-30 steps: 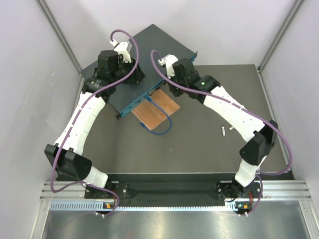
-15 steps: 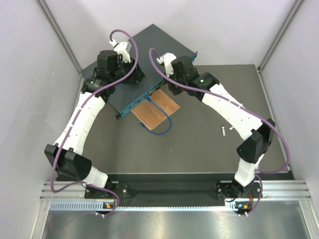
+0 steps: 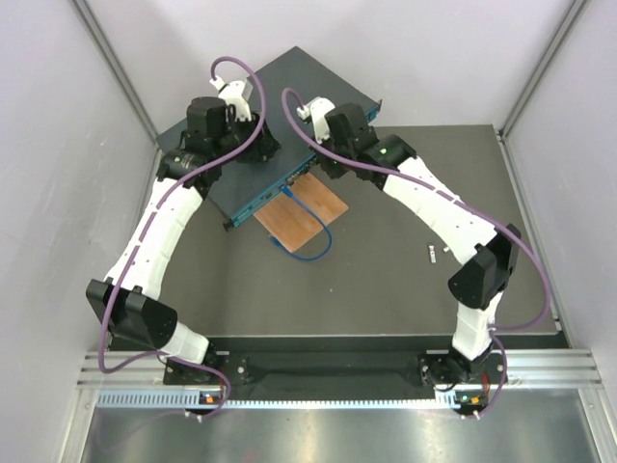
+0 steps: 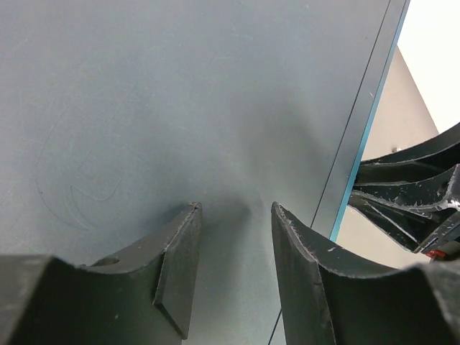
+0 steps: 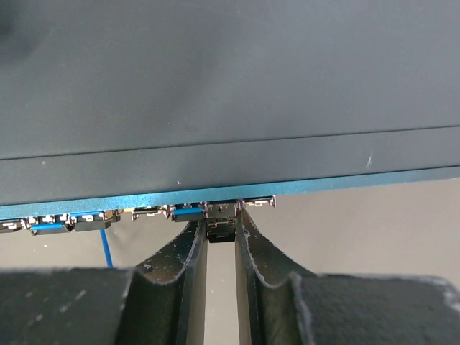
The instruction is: Insert the plug into the switch port
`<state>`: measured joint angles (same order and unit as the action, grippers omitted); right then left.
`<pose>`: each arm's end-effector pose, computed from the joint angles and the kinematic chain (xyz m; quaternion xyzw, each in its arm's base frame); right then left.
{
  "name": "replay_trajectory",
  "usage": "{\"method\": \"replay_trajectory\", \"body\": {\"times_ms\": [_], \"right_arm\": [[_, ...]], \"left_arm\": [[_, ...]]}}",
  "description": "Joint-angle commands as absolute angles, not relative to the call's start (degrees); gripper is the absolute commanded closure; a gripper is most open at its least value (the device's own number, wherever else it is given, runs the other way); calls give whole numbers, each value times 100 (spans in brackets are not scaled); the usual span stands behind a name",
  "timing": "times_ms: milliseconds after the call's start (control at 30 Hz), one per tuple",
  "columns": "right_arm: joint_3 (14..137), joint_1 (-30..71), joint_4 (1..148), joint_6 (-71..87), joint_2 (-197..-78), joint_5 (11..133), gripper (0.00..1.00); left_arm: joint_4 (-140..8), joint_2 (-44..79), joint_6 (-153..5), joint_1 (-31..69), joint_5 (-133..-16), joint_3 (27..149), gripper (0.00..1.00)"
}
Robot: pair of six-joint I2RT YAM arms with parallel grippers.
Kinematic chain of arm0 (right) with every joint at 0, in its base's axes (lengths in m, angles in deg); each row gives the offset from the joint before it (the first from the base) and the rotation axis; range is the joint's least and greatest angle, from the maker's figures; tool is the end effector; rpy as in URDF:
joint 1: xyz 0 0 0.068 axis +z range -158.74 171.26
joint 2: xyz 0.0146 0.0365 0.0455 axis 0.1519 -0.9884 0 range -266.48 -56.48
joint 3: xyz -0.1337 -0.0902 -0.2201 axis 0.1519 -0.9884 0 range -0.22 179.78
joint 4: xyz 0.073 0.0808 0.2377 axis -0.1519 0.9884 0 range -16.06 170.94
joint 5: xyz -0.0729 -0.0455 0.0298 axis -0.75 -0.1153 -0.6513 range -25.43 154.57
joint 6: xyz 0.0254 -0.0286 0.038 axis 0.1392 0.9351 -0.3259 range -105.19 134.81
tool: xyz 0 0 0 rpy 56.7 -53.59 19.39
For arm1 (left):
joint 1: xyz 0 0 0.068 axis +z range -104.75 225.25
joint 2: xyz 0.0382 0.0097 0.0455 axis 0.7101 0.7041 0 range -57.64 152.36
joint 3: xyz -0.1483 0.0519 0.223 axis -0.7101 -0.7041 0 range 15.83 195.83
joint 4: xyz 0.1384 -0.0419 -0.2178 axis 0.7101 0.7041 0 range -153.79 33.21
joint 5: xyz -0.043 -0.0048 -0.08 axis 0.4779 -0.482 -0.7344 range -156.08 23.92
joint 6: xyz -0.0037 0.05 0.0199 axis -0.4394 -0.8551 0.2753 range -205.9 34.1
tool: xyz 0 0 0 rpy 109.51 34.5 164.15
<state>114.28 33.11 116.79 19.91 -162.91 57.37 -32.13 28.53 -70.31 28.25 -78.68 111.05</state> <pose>0.3149 0.2760 0.3981 -0.3256 0.8228 0.0930 0.4565 0.3185 -0.1054 0.4329 0.0710 0.8261 -0.2424 0.5037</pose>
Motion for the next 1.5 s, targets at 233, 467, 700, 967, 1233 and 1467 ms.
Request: {"method": "replay_trajectory", "body": {"times_ms": [233, 467, 700, 967, 1233, 1467], "right_arm": [[10834, 3187, 10637, 2184, -15467, 6694, 57], [10429, 2862, 11112, 2289, -15114, 6905, 43], [9980, 2624, 11218, 2404, -14902, 7019, 54], [10164, 2624, 10752, 2009, -15113, 7142, 71], [10498, 2624, 10576, 1771, -15482, 7300, 74], [10595, 2624, 10383, 1648, -15623, 7327, 74]], "left_arm": [[-3223, 3008, -6903, 2969, -7970, 11093, 51], [-3250, 3043, -6841, 2978, -8040, 11137, 51], [-3258, 3043, -6868, 2978, -8031, 11102, 51], [-3267, 3095, -6859, 2978, -8040, 11137, 51], [-3250, 3078, -6868, 2986, -8040, 11102, 51], [-3241, 3078, -6841, 2978, -8058, 11075, 51]]}}
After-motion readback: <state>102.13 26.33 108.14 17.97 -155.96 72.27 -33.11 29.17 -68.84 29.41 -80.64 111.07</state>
